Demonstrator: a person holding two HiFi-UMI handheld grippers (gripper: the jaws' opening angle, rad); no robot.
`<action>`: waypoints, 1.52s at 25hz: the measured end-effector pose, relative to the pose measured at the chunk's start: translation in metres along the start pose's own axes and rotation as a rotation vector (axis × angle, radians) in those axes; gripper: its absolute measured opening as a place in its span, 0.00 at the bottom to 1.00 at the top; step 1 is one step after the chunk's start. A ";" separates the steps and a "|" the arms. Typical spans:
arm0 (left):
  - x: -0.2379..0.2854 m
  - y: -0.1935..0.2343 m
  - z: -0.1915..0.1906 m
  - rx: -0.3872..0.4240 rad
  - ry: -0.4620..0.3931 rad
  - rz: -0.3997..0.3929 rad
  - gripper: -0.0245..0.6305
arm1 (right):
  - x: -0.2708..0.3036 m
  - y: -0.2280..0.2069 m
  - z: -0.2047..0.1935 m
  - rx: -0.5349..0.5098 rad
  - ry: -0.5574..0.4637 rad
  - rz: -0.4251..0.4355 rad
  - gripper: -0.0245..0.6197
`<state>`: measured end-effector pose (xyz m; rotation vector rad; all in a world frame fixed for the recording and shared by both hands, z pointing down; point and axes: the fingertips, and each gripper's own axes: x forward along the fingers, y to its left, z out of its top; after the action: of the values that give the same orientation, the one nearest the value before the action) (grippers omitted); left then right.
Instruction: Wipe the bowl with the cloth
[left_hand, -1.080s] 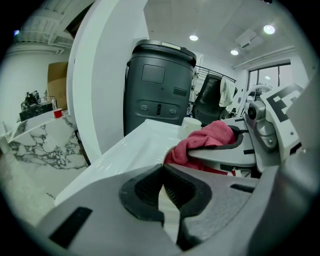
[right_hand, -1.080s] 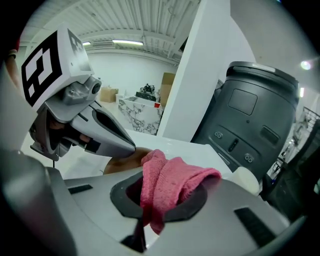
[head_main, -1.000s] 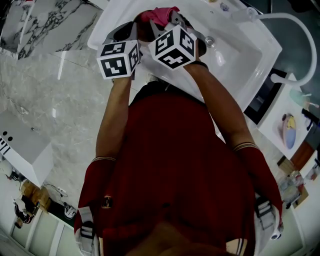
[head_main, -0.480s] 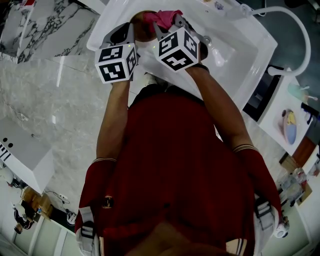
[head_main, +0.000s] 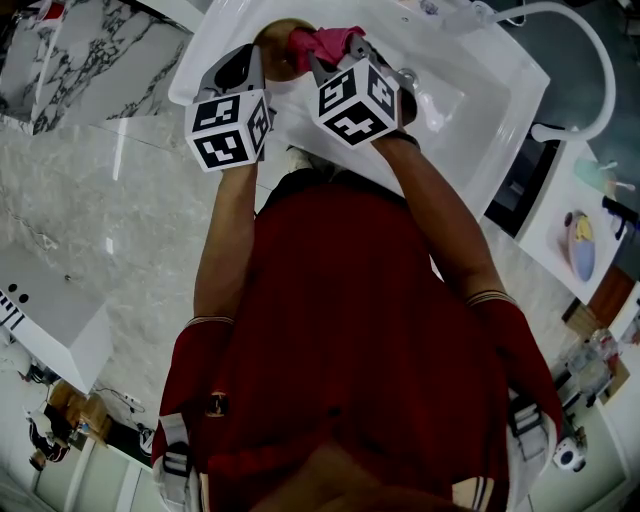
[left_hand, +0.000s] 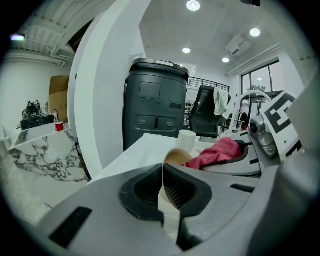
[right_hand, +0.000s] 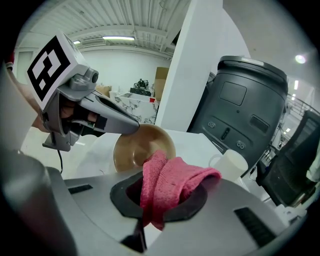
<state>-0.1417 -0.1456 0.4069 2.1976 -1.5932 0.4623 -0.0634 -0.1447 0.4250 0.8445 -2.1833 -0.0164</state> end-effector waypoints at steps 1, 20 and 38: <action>0.000 0.000 0.001 0.002 -0.004 -0.001 0.06 | 0.000 0.001 -0.001 -0.001 0.004 0.004 0.08; -0.010 -0.017 0.008 0.026 -0.063 -0.023 0.06 | -0.009 0.039 -0.002 0.038 -0.010 0.140 0.08; -0.021 -0.023 0.007 -0.001 -0.079 -0.055 0.06 | -0.021 0.062 0.026 0.135 -0.145 0.254 0.08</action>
<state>-0.1256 -0.1250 0.3880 2.2788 -1.5676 0.3620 -0.1059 -0.0914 0.4099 0.6500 -2.4361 0.2038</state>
